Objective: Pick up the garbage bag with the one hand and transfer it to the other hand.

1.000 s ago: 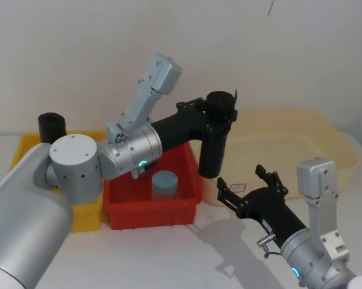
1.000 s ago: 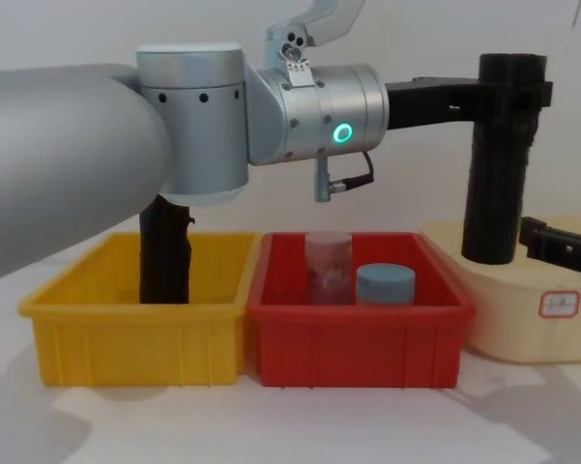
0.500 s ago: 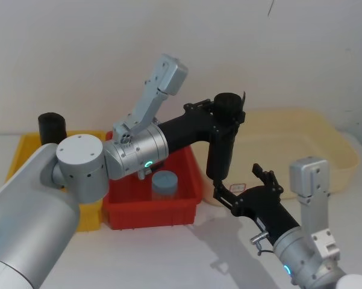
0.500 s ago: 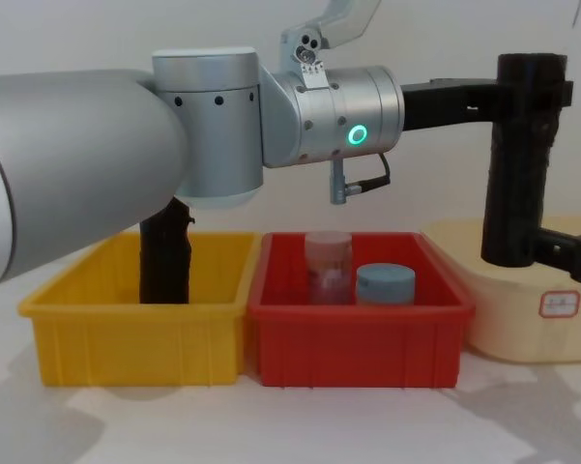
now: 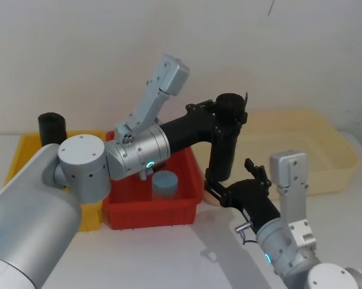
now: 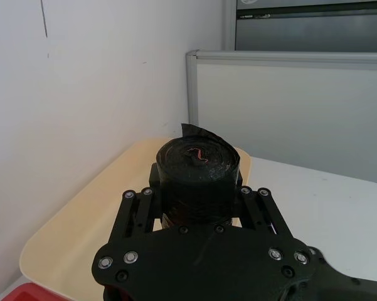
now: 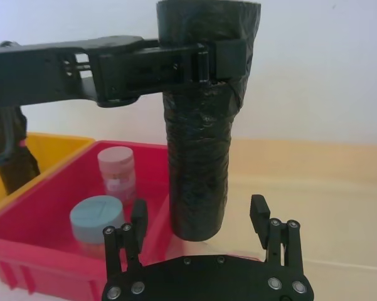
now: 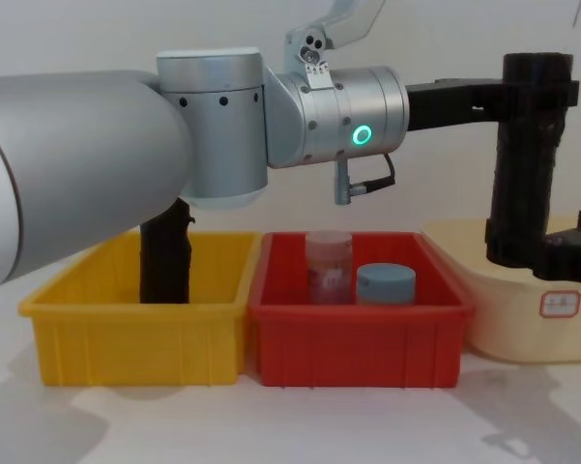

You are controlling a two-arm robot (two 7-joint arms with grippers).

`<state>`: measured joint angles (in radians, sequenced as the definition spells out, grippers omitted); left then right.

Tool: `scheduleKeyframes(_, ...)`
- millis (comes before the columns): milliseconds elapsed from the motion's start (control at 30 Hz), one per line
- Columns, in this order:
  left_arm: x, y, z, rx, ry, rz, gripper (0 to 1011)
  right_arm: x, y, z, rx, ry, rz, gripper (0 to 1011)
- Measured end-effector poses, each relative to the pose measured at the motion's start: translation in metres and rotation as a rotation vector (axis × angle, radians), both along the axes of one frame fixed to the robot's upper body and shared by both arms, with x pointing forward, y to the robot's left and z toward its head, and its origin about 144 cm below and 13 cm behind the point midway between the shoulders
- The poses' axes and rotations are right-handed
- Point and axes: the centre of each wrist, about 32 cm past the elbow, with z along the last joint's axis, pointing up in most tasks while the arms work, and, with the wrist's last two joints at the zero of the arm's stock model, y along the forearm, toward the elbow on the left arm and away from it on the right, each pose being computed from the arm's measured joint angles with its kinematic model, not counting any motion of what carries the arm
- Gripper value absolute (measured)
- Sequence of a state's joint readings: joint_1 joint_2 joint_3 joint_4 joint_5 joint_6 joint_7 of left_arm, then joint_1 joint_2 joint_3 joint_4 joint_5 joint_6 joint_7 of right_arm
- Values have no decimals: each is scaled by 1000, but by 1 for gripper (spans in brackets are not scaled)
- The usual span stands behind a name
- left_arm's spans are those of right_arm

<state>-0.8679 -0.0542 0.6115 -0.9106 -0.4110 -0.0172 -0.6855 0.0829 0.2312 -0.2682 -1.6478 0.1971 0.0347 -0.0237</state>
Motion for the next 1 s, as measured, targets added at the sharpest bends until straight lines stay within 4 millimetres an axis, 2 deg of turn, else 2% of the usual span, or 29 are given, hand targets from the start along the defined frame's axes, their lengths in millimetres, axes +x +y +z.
scheduleKeyframes(600,0,-1,0,-1,1,-4,542,33,13,2,7,-1,-59,992)
scheduleKeyframes(733,0,-1,0,-1,1,-5,542,39,14,4,7,2,-66,932)
scheduleKeyframes(867,0,-1,0,-1,1,-5,542,44,15,6,8,4,-70,826)
scheduleKeyframes(900,0,-1,0,-1,1,-5,542,45,16,6,9,4,-71,771)
scheduleKeyframes(1000,0,-1,0,-1,1,-5,542,47,16,7,10,5,-73,717)
